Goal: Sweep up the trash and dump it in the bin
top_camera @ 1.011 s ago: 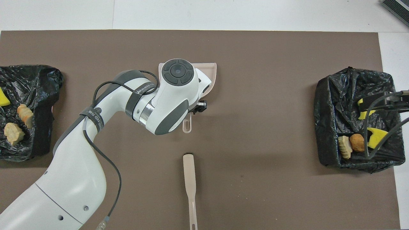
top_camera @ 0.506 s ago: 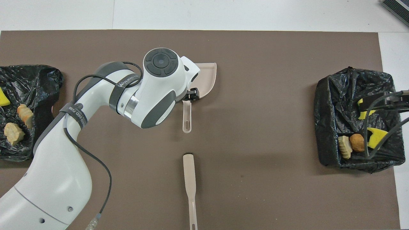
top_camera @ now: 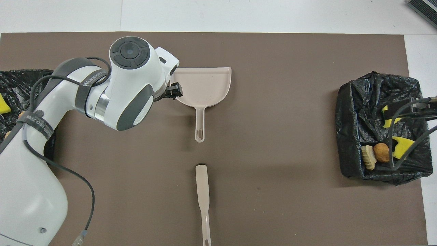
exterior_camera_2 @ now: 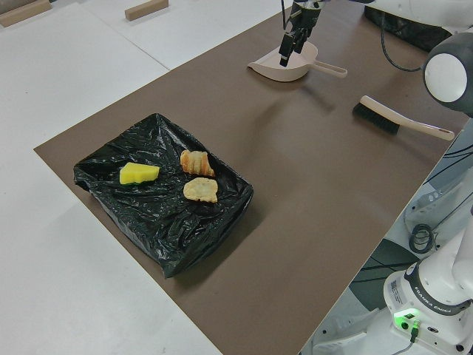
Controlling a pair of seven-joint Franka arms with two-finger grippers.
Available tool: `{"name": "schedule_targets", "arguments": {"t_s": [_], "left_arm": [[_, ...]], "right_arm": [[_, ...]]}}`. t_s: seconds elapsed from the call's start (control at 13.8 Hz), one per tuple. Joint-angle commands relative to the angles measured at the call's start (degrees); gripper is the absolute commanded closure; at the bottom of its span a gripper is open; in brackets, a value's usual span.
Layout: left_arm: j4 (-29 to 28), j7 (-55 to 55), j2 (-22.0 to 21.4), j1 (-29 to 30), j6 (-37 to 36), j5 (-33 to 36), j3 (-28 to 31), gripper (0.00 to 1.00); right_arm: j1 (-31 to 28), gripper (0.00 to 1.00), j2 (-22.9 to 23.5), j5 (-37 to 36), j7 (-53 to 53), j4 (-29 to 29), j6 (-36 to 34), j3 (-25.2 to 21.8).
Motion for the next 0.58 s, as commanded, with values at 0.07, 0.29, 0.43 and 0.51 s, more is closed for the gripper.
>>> {"name": "schedule_targets", "arguments": {"t_s": [0.07,0.29,0.43,0.51], "left_arm": [[-7.0,8.0,-6.9,0.3,-0.7,0.5,4.9,0.00],[-10.5,14.5,-11.2,2.7,-0.6,0.0,6.7,0.00],[-11.0,20.3,-14.8,2.7,-2.0,-3.7,10.6,0.00],[-11.0,24.5,-16.5,2.6,-3.7,-5.9,12.7,0.00]], "right_arm": [[-0.4,0.00,-0.9,1.1,0.8,-1.1,0.5,0.3],[-0.4,0.00,-0.9,1.1,0.8,-1.1,0.5,0.3],[-0.4,0.00,-0.9,1.1,0.8,-1.1,0.5,0.3],[-0.4,0.00,-0.9,1.1,0.8,-1.1,0.5,0.3]]}}
